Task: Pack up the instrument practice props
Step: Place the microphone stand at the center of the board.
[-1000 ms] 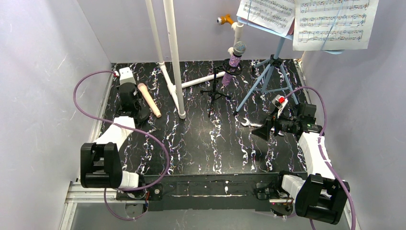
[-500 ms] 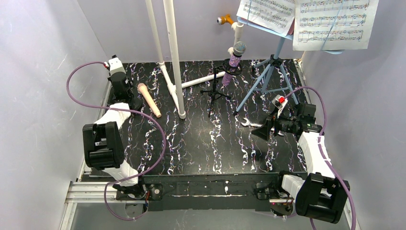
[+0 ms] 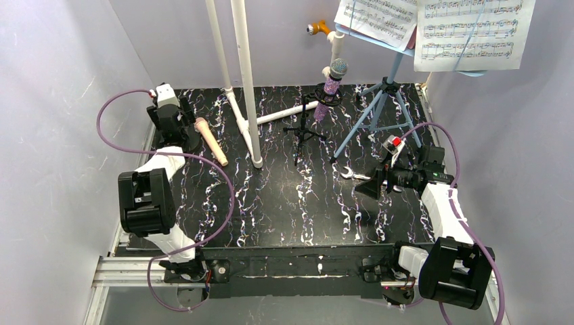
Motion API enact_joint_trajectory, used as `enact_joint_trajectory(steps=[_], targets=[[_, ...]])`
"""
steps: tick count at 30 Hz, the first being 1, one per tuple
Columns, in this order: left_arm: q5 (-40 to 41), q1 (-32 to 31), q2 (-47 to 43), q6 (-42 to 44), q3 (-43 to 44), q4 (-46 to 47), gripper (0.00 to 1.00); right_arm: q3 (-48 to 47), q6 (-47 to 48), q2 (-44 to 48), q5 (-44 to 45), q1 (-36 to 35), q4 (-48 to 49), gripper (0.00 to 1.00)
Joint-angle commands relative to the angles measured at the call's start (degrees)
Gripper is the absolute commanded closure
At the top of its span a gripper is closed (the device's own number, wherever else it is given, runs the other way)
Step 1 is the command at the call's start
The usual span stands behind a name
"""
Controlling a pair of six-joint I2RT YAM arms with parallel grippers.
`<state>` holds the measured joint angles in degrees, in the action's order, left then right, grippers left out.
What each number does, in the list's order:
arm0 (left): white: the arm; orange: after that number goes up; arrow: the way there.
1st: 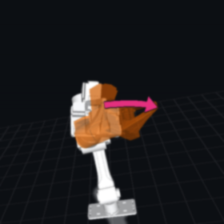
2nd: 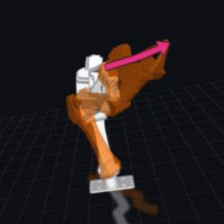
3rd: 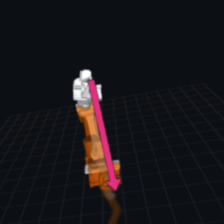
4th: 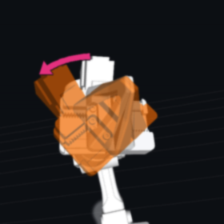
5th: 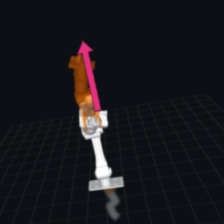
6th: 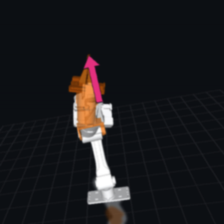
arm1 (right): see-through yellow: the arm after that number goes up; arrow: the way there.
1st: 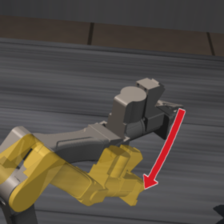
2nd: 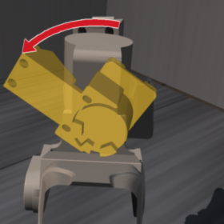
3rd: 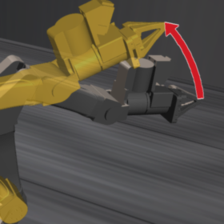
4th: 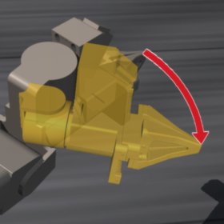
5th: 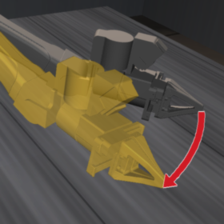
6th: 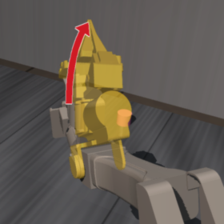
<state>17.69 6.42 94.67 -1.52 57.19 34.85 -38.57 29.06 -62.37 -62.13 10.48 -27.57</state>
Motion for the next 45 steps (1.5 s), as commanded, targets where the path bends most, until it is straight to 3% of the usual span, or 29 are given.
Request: enact_joint_trajectory(steps=[1,3,6,12,18,23,27,35,45], targets=[[0.1,0.4,-7.2,-1.7,-3.6,3.1,0.21,-1.4,1.7,0.3,-1.7,0.1,-1.2,0.01],[-0.4,0.4,-10.0,-2.8,-5.5,2.2,0.09,-1.2,1.8,0.9,-1.4,0.1,-1.1,0.02],[-2.3,0.4,-15.4,-5.4,-7.3,-2.0,0.02,-0.8,1.5,2.0,-1.0,0.1,-0.5,0.02],[-10.2,0.4,-30.8,-11.5,-12.4,-15.6,0.02,-0.4,0.9,4.1,-1.1,0.1,0.3,0.02],[-26.1,0.4,-45.7,-21.0,-18.3,-29.7,0.02,-0.2,0.6,5.7,-1.5,0.1,0.8,0.01],[-46.5,0.3,-57.7,-28.3,-25.6,-31.0,0.02,-0.1,0.5,6.9,-2.0,0.0,0.7,0.02],[-53.1,-3.1,-61.5,-28.9,-27.6,-31.1,0.02,-0.1,0.4,7.5,-2.2,0.0,0.9,0.02],[-52.0,-16.5,-60.4,-30.2,-27.7,-32.3,0.02,0.1,0.4,7.6,-2.4,0.0,1.1,0.02],[-36.1,-39.6,-49.5,-19.6,-21.1,-32.5,0.02,0.1,0.3,7.4,-2.6,0.0,1.1,0.01]])
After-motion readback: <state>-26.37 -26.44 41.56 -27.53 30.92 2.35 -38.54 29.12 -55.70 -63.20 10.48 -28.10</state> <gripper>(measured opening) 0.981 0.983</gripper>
